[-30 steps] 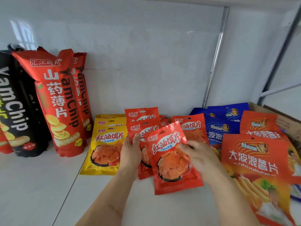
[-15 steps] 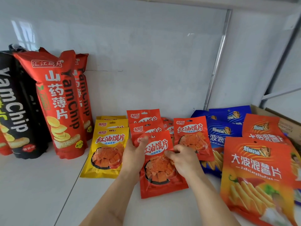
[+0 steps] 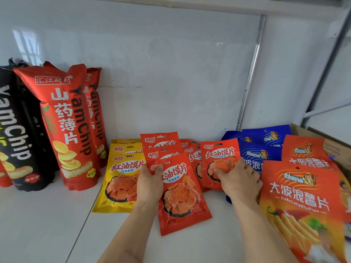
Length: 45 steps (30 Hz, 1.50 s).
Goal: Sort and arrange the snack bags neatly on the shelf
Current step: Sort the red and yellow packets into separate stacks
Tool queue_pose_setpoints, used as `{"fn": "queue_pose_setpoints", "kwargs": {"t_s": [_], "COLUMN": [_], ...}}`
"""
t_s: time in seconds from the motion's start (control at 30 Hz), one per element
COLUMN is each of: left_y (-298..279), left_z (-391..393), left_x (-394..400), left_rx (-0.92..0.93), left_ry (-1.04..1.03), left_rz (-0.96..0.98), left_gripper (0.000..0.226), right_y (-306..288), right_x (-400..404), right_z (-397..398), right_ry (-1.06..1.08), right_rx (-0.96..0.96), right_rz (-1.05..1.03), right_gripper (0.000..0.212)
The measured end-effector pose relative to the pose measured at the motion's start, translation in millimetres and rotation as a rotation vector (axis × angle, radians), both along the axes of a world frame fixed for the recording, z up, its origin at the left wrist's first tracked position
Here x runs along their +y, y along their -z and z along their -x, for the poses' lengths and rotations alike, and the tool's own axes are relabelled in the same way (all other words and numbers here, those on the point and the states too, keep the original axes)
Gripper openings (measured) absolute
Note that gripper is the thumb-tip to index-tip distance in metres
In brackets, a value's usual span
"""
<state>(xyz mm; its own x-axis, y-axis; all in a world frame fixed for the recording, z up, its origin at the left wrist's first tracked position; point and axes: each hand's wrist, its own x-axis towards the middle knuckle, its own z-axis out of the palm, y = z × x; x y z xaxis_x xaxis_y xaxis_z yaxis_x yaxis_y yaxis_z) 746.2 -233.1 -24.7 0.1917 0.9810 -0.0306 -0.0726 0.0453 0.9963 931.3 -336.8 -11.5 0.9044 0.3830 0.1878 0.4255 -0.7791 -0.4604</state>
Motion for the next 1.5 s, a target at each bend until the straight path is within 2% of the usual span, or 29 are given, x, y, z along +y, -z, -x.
{"fn": "queue_pose_setpoints", "kwargs": {"t_s": [0.1,0.33,0.47,0.53,0.6,0.77,0.93,1.07,1.2,1.3,1.37,1.5], "left_y": [-0.3,-0.4,0.1,0.0,-0.3,-0.5,-3.0,-4.2,-5.2,-7.5,-8.1,-7.3], "left_z": [-0.9,-1.2,-1.7,-2.6,-3.5,-3.4,-1.4,1.7,6.1,13.6,19.6,23.4], "left_x": [-0.2,0.9,0.9,0.4,-0.2,-3.3,-6.0,-6.9,-3.0,5.9,10.7,14.8], "left_rx": [0.010,0.007,-0.008,-0.025,-0.052,-0.098,-0.159,-0.114,-0.030,-0.017,0.003,0.034], "left_ry": [-0.001,-0.012,-0.012,-0.016,-0.017,-0.022,-0.020,0.012,0.003,-0.029,-0.037,-0.024], "left_rz": [0.006,0.013,0.022,0.027,0.039,0.023,0.072,0.036,-0.066,-0.067,-0.071,-0.080], "left_gripper": [0.021,0.029,0.032,0.033,0.030,0.037,0.043,0.052,0.035,0.031,0.031,0.033], "right_y": [-1.8,-14.5,-22.2,-19.6,-12.3,4.9,12.9,15.1,6.0,-5.0,-8.3,-1.0], "right_x": [1.3,-14.5,-34.0,-39.3,-41.0,-38.1,-30.1,-21.5,-19.4,-9.4,3.2,26.8], "right_z": [0.8,6.9,9.1,15.2,23.6,38.5,43.4,47.4,44.5,25.8,11.6,0.4], "right_ry": [-0.006,-0.154,-0.295,-0.472,-0.595,-0.733,-0.766,-0.765,-0.806,-0.638,-0.467,-0.311], "right_rx": [-0.020,0.012,0.108,0.223,0.343,0.500,0.486,0.459,0.470,0.318,0.214,0.120], "right_rz": [-0.068,-0.364,-0.526,-0.458,-0.294,-0.220,-0.187,-0.188,-0.174,-0.356,-0.387,-0.097], "right_gripper": [0.100,0.078,0.075,0.069,0.076,0.085,0.091,0.090,0.079,0.058,0.057,0.062]}}
